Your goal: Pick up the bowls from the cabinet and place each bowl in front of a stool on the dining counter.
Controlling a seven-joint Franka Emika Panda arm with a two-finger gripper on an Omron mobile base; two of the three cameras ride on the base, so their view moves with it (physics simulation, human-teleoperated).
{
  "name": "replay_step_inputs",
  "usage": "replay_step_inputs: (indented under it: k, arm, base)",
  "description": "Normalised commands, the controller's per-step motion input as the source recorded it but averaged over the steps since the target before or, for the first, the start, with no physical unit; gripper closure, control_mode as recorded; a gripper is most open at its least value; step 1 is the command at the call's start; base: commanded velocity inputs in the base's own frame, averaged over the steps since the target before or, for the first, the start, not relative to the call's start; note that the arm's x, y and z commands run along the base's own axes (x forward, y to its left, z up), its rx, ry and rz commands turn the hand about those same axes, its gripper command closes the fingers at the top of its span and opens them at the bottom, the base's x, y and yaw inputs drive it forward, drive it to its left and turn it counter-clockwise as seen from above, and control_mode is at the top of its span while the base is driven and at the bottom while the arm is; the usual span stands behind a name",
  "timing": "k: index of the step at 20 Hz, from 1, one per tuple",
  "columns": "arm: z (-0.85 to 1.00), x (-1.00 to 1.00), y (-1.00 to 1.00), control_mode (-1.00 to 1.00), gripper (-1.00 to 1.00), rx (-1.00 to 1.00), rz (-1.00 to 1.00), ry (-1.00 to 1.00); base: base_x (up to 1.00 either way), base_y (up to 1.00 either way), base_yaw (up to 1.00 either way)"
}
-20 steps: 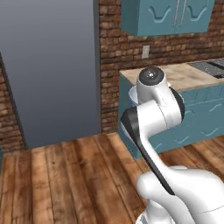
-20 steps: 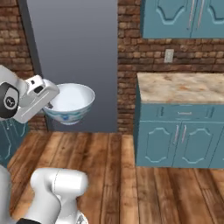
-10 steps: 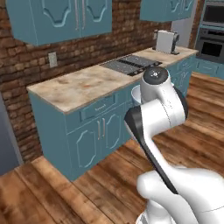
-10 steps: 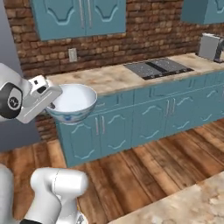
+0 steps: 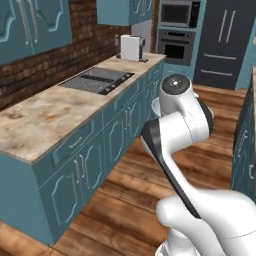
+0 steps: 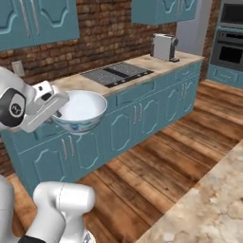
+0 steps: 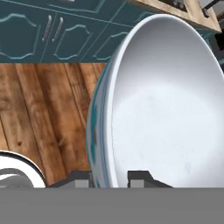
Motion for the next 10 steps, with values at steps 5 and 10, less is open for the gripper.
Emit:
replay_step_inputs:
  k: [5, 10]
  arm:
    - [0.0, 0.0, 0.0, 1.0, 1.0, 0.0, 0.0, 0.0]
    - [0.0, 0.0, 0.0, 1.0, 1.0, 0.0, 0.0, 0.0]
  base:
    - [-0.26, 0.43, -0.16]
    - [-0.1, 0.81, -0.26]
